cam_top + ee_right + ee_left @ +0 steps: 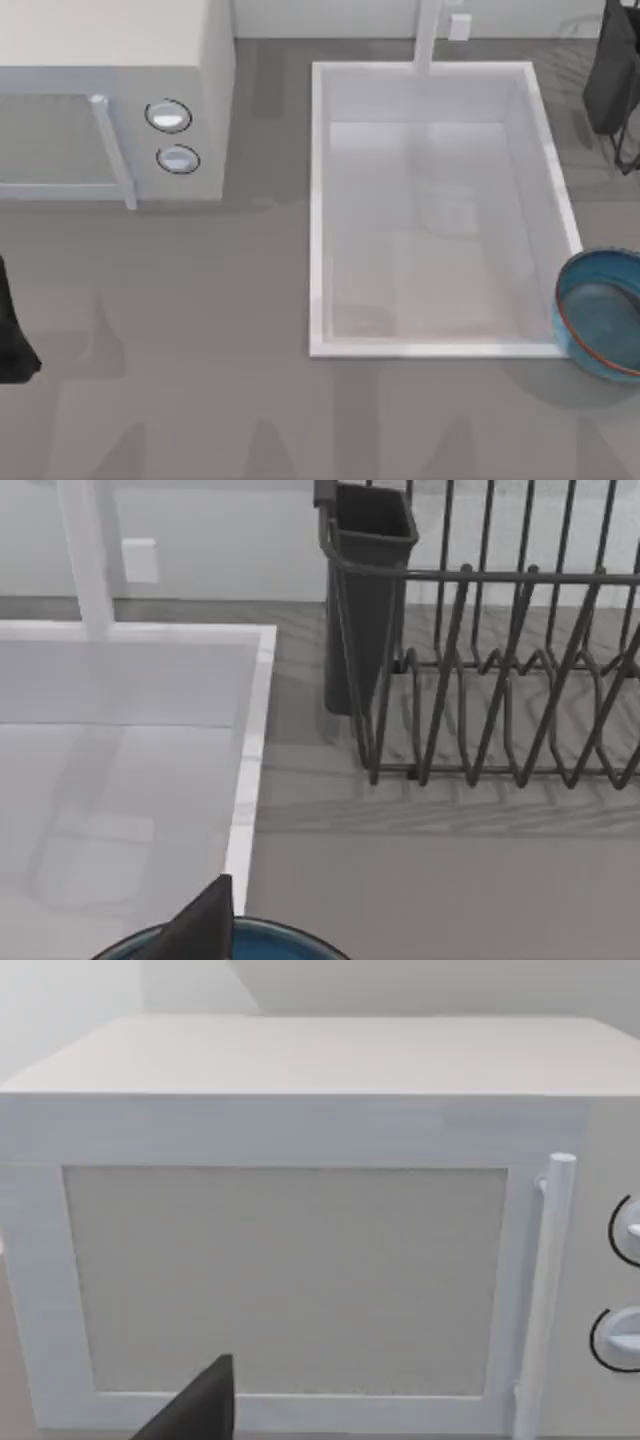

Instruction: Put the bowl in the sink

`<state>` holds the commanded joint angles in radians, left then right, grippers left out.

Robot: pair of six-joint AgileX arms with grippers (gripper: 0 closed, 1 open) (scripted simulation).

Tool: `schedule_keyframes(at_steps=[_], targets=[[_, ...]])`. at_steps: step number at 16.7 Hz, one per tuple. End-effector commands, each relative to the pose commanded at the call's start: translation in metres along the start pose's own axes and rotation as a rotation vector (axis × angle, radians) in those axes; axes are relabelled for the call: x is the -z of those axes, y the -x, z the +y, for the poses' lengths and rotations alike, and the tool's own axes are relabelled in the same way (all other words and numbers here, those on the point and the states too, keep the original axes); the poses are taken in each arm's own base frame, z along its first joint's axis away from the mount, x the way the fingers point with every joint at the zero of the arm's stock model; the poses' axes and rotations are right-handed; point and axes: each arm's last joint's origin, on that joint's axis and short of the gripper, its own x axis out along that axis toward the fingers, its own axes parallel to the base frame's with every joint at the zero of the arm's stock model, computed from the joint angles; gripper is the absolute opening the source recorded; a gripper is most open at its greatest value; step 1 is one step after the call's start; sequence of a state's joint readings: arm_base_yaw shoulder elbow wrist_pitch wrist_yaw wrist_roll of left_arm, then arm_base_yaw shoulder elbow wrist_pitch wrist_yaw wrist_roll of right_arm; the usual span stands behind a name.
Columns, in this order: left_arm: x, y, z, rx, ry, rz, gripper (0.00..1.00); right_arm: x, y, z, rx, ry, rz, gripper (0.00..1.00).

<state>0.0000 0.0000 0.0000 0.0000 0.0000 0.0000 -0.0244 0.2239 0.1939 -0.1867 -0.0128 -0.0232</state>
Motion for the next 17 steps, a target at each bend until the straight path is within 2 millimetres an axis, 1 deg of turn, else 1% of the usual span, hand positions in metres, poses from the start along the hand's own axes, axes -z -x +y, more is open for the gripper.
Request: schedule_keyframes(at_steps=[2, 4, 6, 9, 11, 14, 17], targets=[[0.000, 0.000, 0.000, 0.000, 0.000, 0.000, 1.00, -0.018, -0.006, -0.002, 0.002, 0.004, 0.142, 1.00], [0.000, 0.000, 0.000, 0.000, 0.000, 0.000, 1.00, -0.038, -0.017, -0.004, 0.001, 0.003, 0.304, 1.00], [0.000, 0.000, 0.000, 0.000, 0.000, 0.000, 1.00, -0.057, -0.036, -0.008, -0.006, -0.004, 0.474, 1.00], [0.000, 0.000, 0.000, 0.000, 0.000, 0.000, 1.00, -0.079, -0.074, -0.014, -0.024, -0.025, 0.728, 1.00], [0.000, 0.000, 0.000, 0.000, 0.000, 0.000, 1.00, -0.086, -0.102, -0.019, -0.042, -0.043, 0.888, 1.00], [0.000, 0.000, 0.000, 0.000, 0.000, 0.000, 1.00, -0.085, -0.142, -0.026, -0.071, -0.070, 1.100, 1.00], [0.000, 0.000, 0.000, 0.000, 0.000, 0.000, 1.00, -0.078, -0.169, -0.030, -0.096, -0.088, 1.252, 1.00]])
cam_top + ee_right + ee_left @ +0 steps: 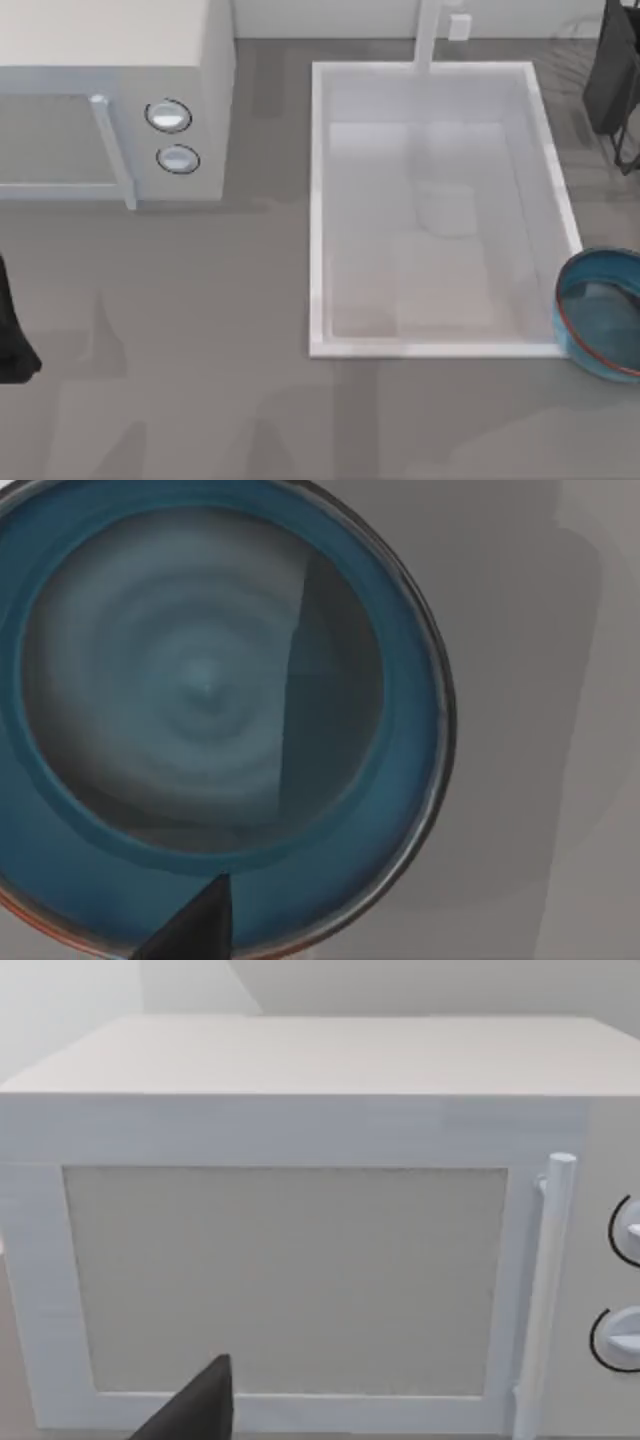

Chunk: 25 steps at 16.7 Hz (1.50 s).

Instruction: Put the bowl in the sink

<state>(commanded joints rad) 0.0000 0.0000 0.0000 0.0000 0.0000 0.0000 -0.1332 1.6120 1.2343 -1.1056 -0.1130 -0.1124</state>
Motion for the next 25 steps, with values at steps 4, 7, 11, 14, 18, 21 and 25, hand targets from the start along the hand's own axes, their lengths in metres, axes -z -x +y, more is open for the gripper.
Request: schedule_keyframes(at_steps=[4, 7, 11, 14, 18, 21, 25], targets=[[0.000, 0.000, 0.000, 0.000, 0.000, 0.000, 1.00, -0.008, -0.007, -0.002, -0.012, -0.002, 0.067, 1.00], [0.000, 0.000, 0.000, 0.000, 0.000, 0.000, 1.00, -0.008, -0.007, -0.001, -0.011, 0.002, 0.065, 1.00], [0.000, 0.000, 0.000, 0.000, 0.000, 0.000, 1.00, -0.008, -0.027, -0.001, -0.012, -0.002, 0.071, 1.00], [0.000, 0.000, 0.000, 0.000, 0.000, 0.000, 1.00, -0.009, -0.062, -0.002, -0.011, -0.002, 0.062, 1.00], [0.000, 0.000, 0.000, 0.000, 0.000, 0.000, 1.00, -0.003, -0.101, -0.001, -0.011, -0.002, 0.063, 1.00], [0.000, 0.000, 0.000, 0.000, 0.000, 0.000, 1.00, -0.001, -0.107, -0.001, -0.012, -0.002, 0.067, 1.00], [0.000, 0.000, 0.000, 0.000, 0.000, 0.000, 1.00, -0.001, -0.107, -0.001, -0.012, -0.002, 0.067, 0.85]])
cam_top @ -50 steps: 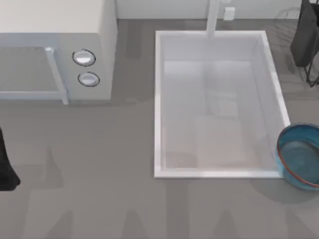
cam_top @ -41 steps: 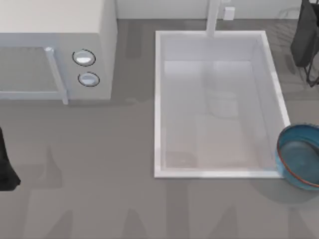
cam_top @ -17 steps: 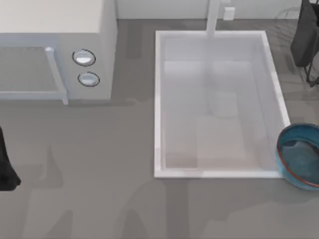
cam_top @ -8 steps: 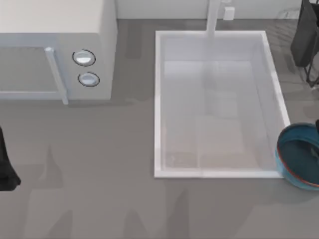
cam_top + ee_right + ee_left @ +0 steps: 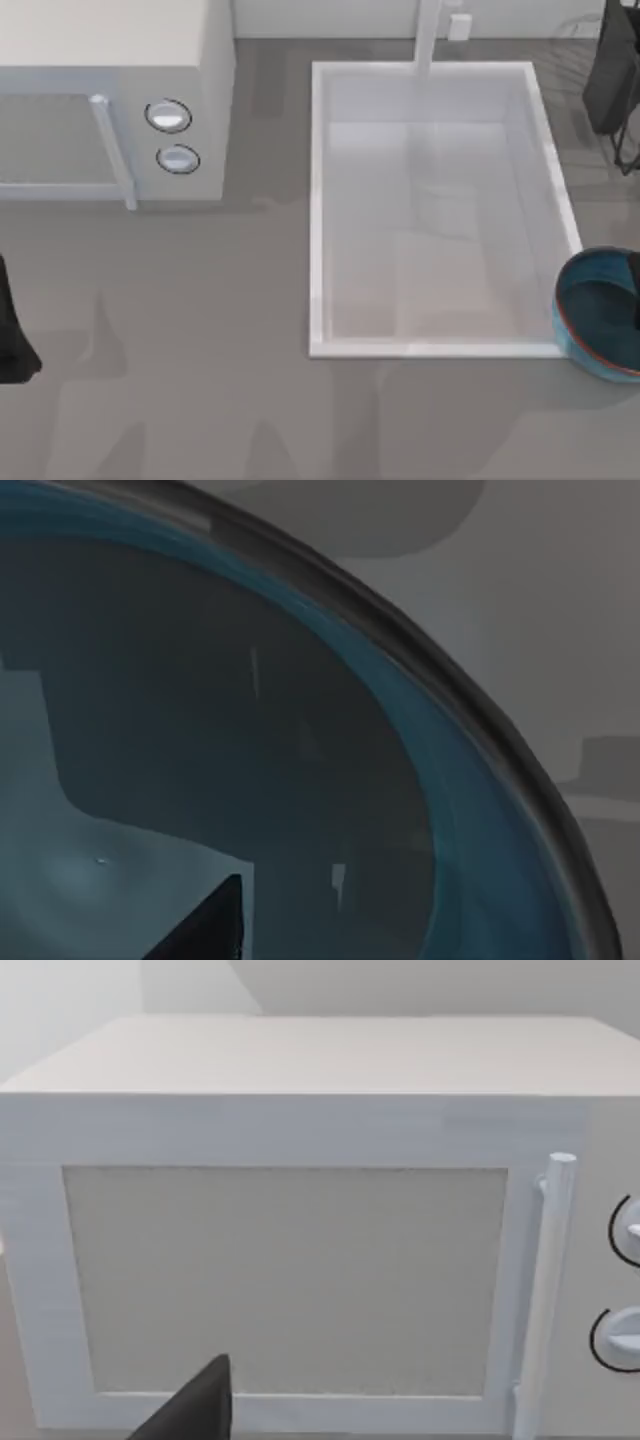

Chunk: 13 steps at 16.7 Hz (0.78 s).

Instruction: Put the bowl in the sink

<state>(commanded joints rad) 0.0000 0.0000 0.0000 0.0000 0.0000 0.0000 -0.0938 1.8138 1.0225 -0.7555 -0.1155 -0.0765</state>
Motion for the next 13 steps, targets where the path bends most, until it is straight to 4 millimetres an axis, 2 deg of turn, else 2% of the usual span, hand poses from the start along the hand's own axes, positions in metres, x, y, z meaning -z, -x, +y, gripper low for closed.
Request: schedule_keyframes(at_steps=[11, 13], targets=[[0.0000, 0.0000, 0.0000, 0.000, 0.000, 0.000, 1.00, 0.0000, 0.0000, 0.0000, 0.000, 0.000, 0.000, 0.02], [0.0000, 0.0000, 0.0000, 0.000, 0.000, 0.000, 1.00, 0.0000, 0.0000, 0.0000, 0.000, 0.000, 0.000, 0.00]])
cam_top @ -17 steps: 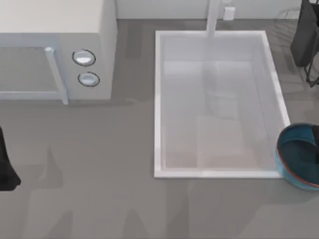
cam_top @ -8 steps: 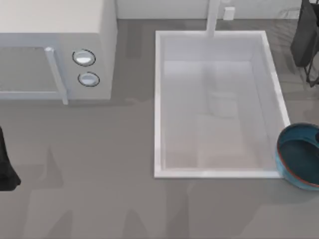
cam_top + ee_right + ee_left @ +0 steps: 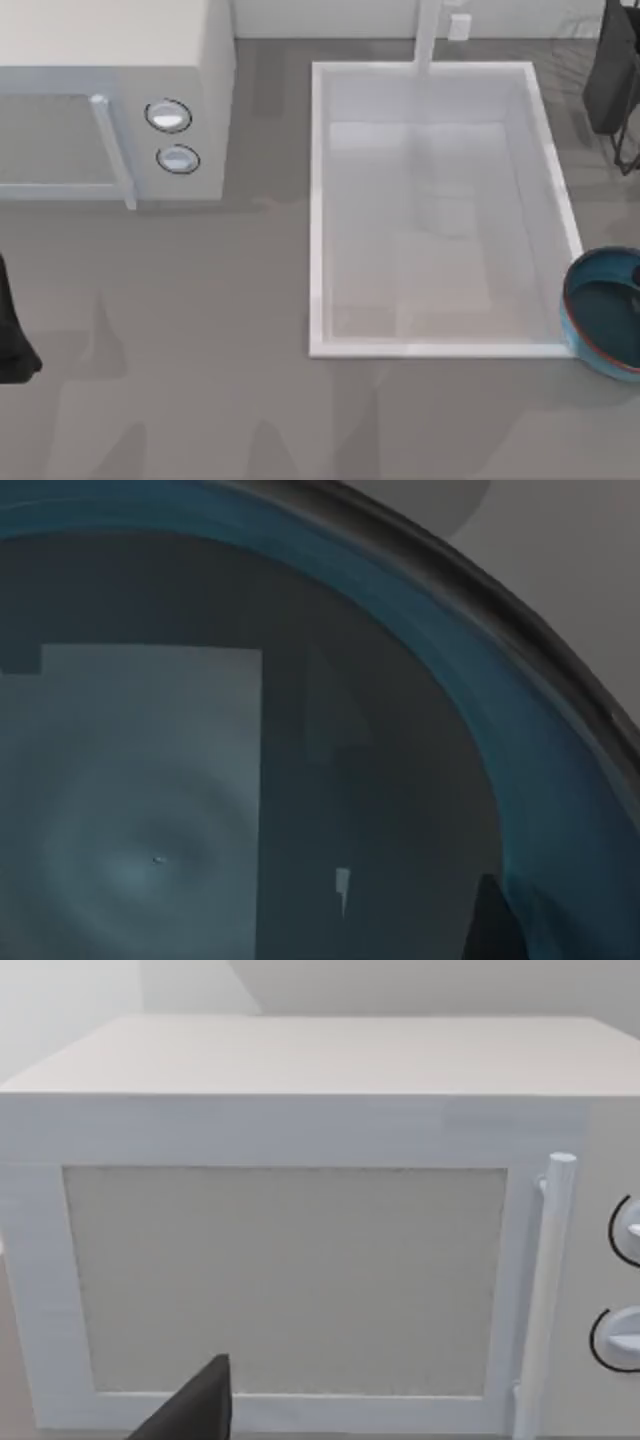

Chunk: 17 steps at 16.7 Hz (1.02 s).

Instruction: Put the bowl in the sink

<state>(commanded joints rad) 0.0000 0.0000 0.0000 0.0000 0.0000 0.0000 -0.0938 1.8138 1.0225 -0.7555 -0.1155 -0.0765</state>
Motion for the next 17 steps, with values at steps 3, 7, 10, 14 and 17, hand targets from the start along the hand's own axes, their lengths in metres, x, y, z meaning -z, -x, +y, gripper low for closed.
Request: schedule_keyframes(at_steps=[3, 7, 10, 14, 17], targets=[[0.000, 0.000, 0.000, 0.000, 0.000, 0.000, 1.00, 0.000, 0.000, 0.000, 0.000, 0.000, 0.000, 0.00], [0.000, 0.000, 0.000, 0.000, 0.000, 0.000, 1.00, 0.000, 0.001, 0.000, -0.001, -0.002, -0.003, 0.00], [0.000, 0.000, 0.000, 0.000, 0.000, 0.000, 1.00, -0.005, 0.011, 0.000, -0.002, -0.005, -0.008, 0.00], [0.000, 0.000, 0.000, 0.000, 0.000, 0.000, 1.00, -0.015, 0.056, 0.004, -0.003, -0.006, 0.001, 0.00], [0.000, 0.000, 0.000, 0.000, 0.000, 0.000, 1.00, -0.012, 0.101, 0.010, -0.004, -0.008, 0.031, 0.00]])
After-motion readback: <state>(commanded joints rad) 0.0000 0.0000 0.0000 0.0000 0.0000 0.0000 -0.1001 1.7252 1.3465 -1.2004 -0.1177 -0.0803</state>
